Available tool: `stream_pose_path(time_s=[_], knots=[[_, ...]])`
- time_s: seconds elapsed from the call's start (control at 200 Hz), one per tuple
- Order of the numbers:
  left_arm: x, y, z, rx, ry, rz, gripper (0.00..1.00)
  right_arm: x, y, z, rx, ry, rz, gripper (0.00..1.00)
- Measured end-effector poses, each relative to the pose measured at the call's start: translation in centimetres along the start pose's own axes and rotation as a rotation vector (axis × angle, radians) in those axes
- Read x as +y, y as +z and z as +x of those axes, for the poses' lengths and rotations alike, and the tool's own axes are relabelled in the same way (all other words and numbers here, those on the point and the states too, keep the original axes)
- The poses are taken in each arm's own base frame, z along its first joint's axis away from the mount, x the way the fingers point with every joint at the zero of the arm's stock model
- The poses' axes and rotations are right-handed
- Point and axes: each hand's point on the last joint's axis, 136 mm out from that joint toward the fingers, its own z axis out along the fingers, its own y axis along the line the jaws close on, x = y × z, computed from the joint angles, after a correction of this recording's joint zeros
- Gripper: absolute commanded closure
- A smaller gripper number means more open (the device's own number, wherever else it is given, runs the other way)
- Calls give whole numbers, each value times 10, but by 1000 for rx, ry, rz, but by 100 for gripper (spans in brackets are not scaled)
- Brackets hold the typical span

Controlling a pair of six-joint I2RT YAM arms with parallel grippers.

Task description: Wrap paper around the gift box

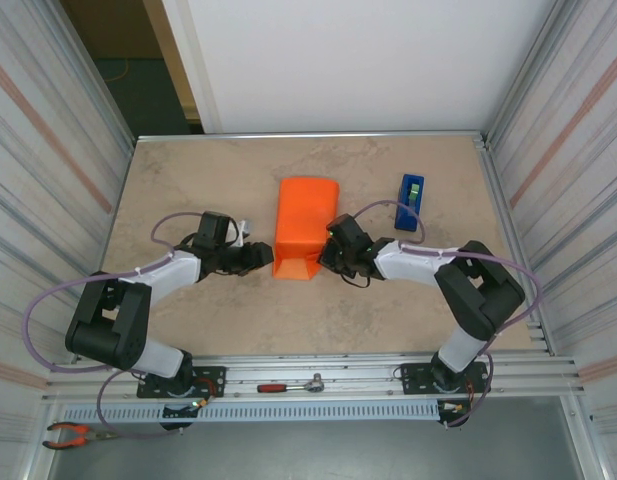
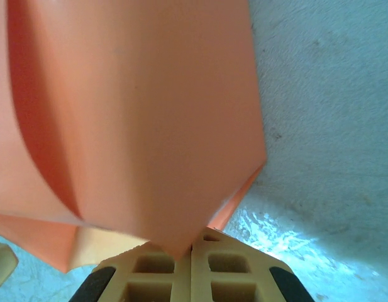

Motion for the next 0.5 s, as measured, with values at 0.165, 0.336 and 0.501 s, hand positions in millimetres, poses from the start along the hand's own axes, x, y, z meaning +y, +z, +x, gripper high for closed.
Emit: stream_pose_path(time_s=[0.165, 0.336, 0.501], knots=[[2, 3, 3, 12, 4, -7, 50, 3, 14, -1, 13, 1, 12, 100], [0, 8, 8, 34, 12, -8, 51, 6, 24, -2, 18, 1, 9, 100], [-5, 16, 11, 45, 36, -24, 53, 5, 30, 4, 38, -2, 9, 100]])
